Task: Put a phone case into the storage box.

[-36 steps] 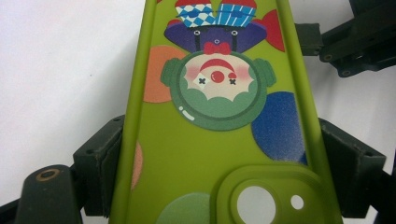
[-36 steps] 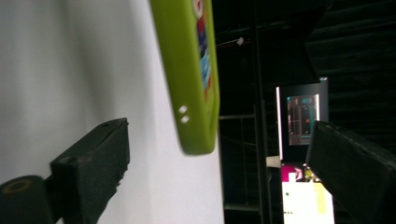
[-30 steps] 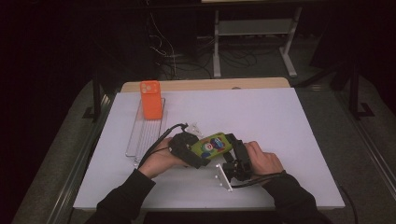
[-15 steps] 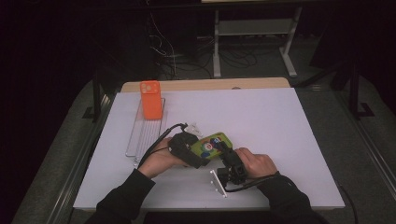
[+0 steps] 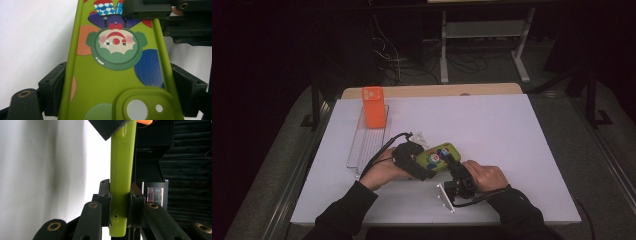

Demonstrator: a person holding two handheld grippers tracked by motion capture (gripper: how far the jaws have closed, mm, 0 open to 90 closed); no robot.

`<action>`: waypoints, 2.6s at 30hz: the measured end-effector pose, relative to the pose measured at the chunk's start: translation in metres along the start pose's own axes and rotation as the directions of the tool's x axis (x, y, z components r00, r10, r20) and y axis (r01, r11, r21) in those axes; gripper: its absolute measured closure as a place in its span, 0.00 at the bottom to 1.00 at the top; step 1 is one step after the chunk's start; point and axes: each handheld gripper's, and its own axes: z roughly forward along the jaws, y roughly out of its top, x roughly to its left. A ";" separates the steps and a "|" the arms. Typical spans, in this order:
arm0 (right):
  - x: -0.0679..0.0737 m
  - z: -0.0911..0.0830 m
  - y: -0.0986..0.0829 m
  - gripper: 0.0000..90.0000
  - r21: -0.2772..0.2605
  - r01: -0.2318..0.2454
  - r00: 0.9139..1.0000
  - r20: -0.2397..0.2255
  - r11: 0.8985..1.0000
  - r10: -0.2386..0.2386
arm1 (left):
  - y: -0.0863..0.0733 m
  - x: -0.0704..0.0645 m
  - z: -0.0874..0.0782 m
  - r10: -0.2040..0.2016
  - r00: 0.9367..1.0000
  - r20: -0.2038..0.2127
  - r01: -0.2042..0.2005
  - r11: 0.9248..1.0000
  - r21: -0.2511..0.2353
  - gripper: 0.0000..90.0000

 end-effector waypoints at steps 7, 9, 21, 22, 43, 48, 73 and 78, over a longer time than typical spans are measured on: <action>-0.001 0.001 -0.004 0.84 0.016 -0.014 1.000 -0.007 1.000 0.014 | -0.001 0.004 -0.004 -0.018 1.000 0.015 0.018 1.000 -0.024 0.02; -0.002 0.002 -0.006 0.84 0.023 -0.024 1.000 -0.008 0.999 0.024 | -0.002 0.005 -0.004 -0.033 0.999 0.022 0.034 0.999 -0.028 0.00; -0.008 0.004 -0.024 0.84 0.086 -0.162 0.985 -0.041 0.983 0.166 | -0.004 0.010 -0.006 -0.040 0.999 0.018 0.040 0.999 -0.023 0.00; -0.008 0.004 -0.025 0.84 0.088 -0.176 0.983 -0.046 0.981 0.180 | -0.004 0.010 -0.005 -0.043 0.999 0.013 0.044 0.999 -0.024 0.00; -0.028 0.005 -0.043 0.84 0.127 -0.497 0.843 -0.163 0.858 0.513 | -0.006 0.013 -0.005 -0.060 0.998 -0.006 0.059 0.998 -0.022 0.00; -0.031 0.005 -0.045 0.84 0.140 -0.582 0.781 -0.179 0.801 0.598 | -0.006 0.013 -0.007 -0.058 0.998 -0.019 0.057 0.998 -0.040 0.00; -0.045 0.015 -0.075 0.84 0.284 -0.904 0.234 -0.299 0.320 0.925 | -0.005 0.018 -0.012 -0.059 0.997 -0.046 0.057 0.998 -0.040 0.00; -0.046 0.016 -0.081 0.84 0.304 -0.932 0.106 -0.289 0.197 0.952 | -0.005 0.019 -0.014 -0.083 0.995 -0.046 0.080 0.995 -0.064 0.00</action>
